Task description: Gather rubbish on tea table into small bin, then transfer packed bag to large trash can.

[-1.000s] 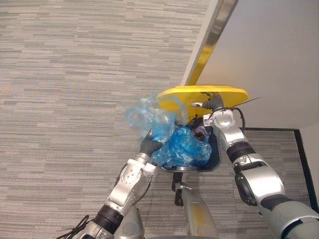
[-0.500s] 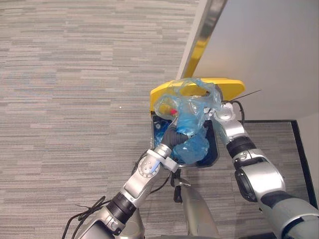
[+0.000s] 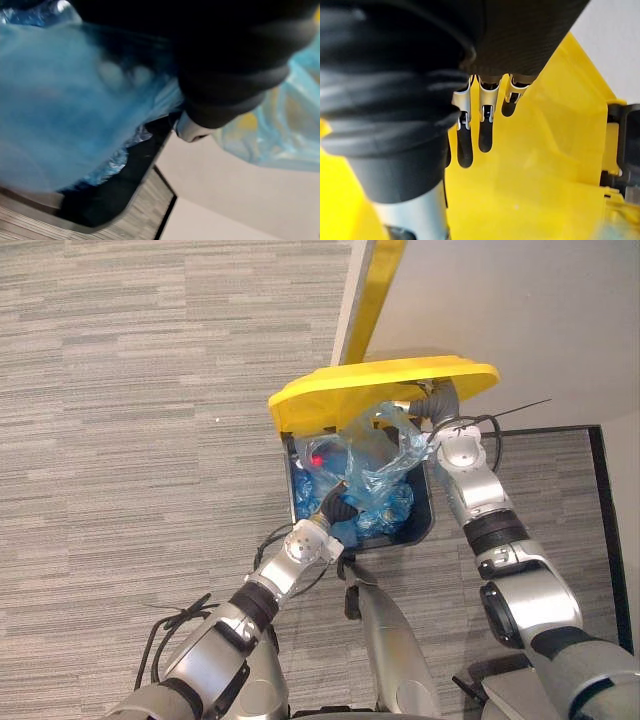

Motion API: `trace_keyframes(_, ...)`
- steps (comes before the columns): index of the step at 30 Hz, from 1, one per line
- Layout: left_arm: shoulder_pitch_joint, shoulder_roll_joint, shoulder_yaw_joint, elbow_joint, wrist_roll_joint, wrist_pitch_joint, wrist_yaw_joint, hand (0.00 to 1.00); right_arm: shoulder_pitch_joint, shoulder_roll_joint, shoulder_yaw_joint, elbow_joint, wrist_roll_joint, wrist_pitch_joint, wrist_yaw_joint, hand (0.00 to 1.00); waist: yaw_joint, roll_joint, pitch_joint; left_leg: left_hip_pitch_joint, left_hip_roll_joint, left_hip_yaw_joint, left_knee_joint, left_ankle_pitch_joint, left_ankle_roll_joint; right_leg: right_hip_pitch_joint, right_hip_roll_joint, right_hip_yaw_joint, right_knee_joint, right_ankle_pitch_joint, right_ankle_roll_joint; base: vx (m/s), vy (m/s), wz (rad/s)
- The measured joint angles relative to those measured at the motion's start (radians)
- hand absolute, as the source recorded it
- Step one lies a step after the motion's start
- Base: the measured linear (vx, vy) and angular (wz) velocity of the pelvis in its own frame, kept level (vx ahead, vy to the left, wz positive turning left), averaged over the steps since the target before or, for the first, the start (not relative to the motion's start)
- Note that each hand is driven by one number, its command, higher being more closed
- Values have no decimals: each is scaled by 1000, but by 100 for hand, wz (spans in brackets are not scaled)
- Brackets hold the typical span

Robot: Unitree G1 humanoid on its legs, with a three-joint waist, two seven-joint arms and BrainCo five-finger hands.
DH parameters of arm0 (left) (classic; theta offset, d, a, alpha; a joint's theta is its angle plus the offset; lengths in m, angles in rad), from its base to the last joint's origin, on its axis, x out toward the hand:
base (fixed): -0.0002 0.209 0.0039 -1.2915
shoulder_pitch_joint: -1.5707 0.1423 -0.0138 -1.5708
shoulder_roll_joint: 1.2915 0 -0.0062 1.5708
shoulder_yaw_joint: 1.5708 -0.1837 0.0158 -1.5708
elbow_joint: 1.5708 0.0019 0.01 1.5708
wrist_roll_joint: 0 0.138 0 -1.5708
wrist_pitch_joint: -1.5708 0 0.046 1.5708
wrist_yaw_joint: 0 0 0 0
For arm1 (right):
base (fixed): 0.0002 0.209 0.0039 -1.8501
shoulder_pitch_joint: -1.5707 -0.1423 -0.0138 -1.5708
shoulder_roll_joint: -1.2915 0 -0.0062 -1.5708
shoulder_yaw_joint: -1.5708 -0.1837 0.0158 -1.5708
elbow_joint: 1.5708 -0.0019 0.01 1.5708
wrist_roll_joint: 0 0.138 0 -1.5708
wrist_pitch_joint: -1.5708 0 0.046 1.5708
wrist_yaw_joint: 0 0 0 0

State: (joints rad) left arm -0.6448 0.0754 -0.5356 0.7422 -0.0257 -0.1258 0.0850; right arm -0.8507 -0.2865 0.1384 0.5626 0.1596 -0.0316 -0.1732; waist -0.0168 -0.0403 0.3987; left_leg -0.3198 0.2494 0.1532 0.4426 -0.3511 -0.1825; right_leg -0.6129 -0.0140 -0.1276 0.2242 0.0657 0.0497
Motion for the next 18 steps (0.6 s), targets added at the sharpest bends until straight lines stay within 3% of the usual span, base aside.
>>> trace_keyframes(7,-7,-53,106,97,134,50,36,0,40,49,8,-117,6,-8,-3,0,1,0,0,-27,13,19,-10,5,-11,-42,16,7,0,2,-3,46,-16,-7)
trace_keyframes(18,35,-80,167,136,221,76,59,0,77,50,53,-135,7,-8,10,0,4,-1,-7,34,1,40,-63,29,-13,-11,11,21,0,1,-4,40,6,-2)
